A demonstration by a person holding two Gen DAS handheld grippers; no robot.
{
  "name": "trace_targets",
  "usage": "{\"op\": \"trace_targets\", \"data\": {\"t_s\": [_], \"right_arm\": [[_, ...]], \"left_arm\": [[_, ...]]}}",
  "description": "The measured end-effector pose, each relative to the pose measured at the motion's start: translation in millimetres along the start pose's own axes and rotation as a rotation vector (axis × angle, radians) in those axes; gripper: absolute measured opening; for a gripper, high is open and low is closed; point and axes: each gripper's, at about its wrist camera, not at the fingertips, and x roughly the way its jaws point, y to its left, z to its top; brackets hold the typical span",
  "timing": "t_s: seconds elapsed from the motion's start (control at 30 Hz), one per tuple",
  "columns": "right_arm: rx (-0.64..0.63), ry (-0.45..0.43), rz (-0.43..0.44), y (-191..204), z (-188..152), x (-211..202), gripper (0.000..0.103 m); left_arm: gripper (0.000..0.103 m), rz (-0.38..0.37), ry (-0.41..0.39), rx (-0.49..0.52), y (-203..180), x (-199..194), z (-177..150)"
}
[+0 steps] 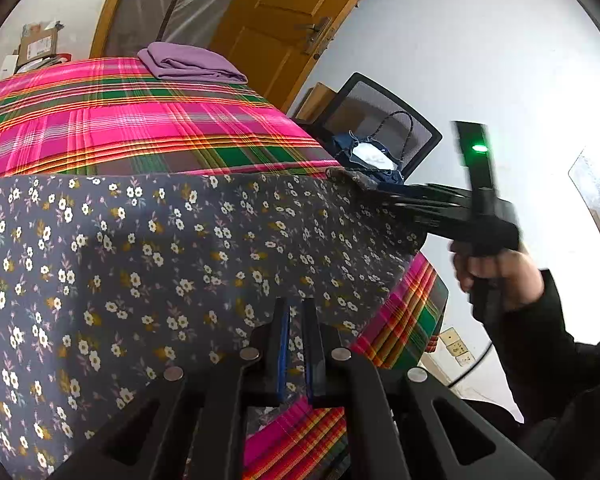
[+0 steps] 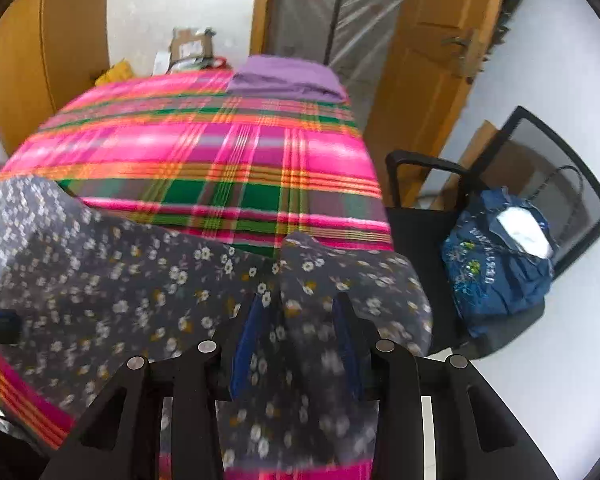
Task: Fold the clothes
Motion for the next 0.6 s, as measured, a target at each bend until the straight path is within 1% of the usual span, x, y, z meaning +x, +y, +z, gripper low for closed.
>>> {"op": "trace_targets", "data": {"t_s": [0.03, 0.07, 0.1, 0.13, 0.2, 0.3, 0.37, 0.43, 0.5, 0.53, 0.6], "right_arm": [[0.012, 0.007, 0.001, -4, 0, 6, 0.037], [0.024, 0.013, 0.002, -8, 1, 11, 0.022], [0.044, 0.009, 0.003, -13, 1, 12, 0.013], [0.075, -0.014, 0.014, -20, -1, 7, 0.007], [0.130, -0.060, 0.030, -30, -4, -4, 0.005], [0.247, -0.131, 0.059, -56, -15, -27, 0.005], [0.359, -0.173, 0.067, -78, -28, -41, 0.005], [0.515, -0.218, 0.093, -107, -50, -51, 0.005], [0.657, -0.234, 0.107, -131, -72, -55, 0.005], [0.723, -0.227, 0.116, -141, -83, -54, 0.005], [0.848, -0.187, 0.162, -160, -107, -43, 0.005]], "left_arm": [[0.005, 0.001, 0.000, 0.001, 0, 0, 0], [0.005, 0.001, 0.000, 0.001, 0, 0, 0], [0.005, 0.003, 0.001, -0.001, 0, 1, 0], [0.005, 0.005, 0.001, -0.002, 1, 1, -1], [0.005, 0.005, 0.004, -0.007, 3, 3, -1], [0.005, 0.005, 0.013, -0.011, 5, 7, -1], [0.005, 0.002, 0.020, -0.006, 3, 9, -1], [0.005, -0.004, 0.027, 0.003, 0, 12, -1], [0.005, -0.008, 0.036, 0.010, -3, 15, -1], [0.005, -0.009, 0.041, 0.014, -5, 17, -2], [0.005, -0.012, 0.050, 0.021, -8, 20, -2]]}}
